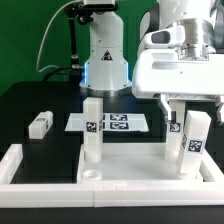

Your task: Assemble desk

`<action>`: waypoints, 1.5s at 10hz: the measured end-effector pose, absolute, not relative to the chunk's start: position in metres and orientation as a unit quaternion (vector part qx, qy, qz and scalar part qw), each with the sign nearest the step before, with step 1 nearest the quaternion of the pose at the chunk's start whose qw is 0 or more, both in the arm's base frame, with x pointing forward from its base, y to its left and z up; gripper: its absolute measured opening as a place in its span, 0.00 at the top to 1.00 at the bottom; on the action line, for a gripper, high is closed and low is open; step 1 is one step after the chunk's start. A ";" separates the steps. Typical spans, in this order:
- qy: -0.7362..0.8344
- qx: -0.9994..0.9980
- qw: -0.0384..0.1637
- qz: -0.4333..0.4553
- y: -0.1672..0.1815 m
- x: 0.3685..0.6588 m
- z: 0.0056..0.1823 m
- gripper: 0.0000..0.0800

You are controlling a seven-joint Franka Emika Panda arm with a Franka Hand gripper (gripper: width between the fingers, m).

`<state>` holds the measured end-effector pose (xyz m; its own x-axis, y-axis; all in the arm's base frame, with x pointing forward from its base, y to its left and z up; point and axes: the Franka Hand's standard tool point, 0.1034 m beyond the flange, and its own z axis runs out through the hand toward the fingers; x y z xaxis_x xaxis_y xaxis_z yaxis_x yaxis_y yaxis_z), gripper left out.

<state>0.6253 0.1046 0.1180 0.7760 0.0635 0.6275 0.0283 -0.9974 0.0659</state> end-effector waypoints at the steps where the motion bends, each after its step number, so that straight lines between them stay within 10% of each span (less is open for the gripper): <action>1: 0.026 0.942 0.027 0.334 0.105 0.625 0.118 0.19; 9: 0.025 0.957 0.021 0.288 0.108 0.640 0.142 0.19; 15: -0.002 0.997 0.031 0.070 0.097 0.641 0.135 0.19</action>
Offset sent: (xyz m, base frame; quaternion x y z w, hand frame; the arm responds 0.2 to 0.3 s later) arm 0.0000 0.0000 0.0000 0.0000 0.0000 0.0000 1.0000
